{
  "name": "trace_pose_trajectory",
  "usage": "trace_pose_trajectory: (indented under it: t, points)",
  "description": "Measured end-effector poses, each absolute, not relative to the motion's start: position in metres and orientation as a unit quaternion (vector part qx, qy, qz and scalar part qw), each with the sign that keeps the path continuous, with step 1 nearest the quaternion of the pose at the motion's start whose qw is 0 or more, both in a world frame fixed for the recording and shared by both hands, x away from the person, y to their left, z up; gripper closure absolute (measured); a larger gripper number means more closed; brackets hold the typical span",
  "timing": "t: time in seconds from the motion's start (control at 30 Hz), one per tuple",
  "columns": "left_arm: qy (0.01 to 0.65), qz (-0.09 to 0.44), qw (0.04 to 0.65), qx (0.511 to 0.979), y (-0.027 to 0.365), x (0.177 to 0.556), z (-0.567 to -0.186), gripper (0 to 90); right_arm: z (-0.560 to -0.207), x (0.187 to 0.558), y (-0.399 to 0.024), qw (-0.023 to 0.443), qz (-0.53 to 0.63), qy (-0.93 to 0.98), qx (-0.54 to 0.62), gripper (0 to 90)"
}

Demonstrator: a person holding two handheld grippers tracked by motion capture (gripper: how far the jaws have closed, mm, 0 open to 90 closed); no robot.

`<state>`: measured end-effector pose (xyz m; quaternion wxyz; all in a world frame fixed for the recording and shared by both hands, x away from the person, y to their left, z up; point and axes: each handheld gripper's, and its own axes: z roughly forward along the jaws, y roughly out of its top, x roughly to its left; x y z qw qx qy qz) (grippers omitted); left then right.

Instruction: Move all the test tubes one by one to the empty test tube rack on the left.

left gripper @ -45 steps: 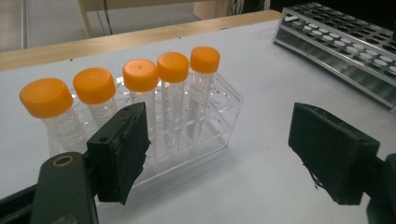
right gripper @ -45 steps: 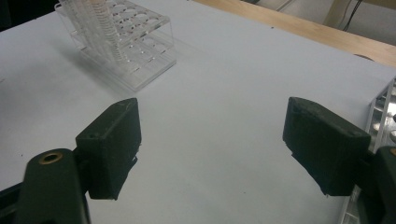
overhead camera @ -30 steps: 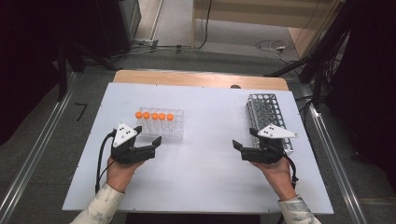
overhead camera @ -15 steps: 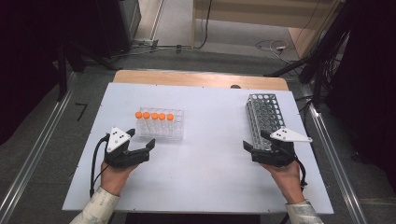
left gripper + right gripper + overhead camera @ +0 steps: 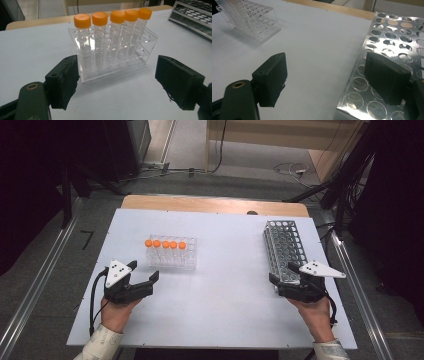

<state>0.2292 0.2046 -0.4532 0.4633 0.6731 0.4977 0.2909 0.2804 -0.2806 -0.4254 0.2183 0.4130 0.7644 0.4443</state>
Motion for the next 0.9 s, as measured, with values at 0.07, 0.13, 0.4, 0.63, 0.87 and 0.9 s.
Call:
trace_pose_trajectory:
  t: [0.07,0.13,0.4,0.63,0.87,0.9]
  points:
    - [0.501,0.293,0.462,0.671,0.207,0.229,-0.454,19.4,-0.426,0.280,-0.284,0.220,0.444,0.763,0.415,17.4]
    - [0.504,0.293,0.461,0.669,0.209,0.228,-0.455,19.3,-0.427,0.278,-0.287,0.222,0.441,0.762,0.419,17.4]
    - [0.507,0.298,0.460,0.665,0.214,0.222,-0.455,19.3,-0.428,0.274,-0.300,0.232,0.441,0.753,0.430,17.4]
    - [0.511,0.303,0.459,0.661,0.218,0.218,-0.456,19.4,-0.428,0.269,-0.313,0.238,0.440,0.744,0.443,17.4]
    - [0.514,0.314,0.449,0.660,0.223,0.214,-0.457,19.4,-0.431,0.262,-0.328,0.244,0.437,0.734,0.459,17.4]
    - [0.517,0.315,0.449,0.657,0.225,0.213,-0.458,19.4,-0.431,0.262,-0.330,0.243,0.436,0.734,0.461,17.4]
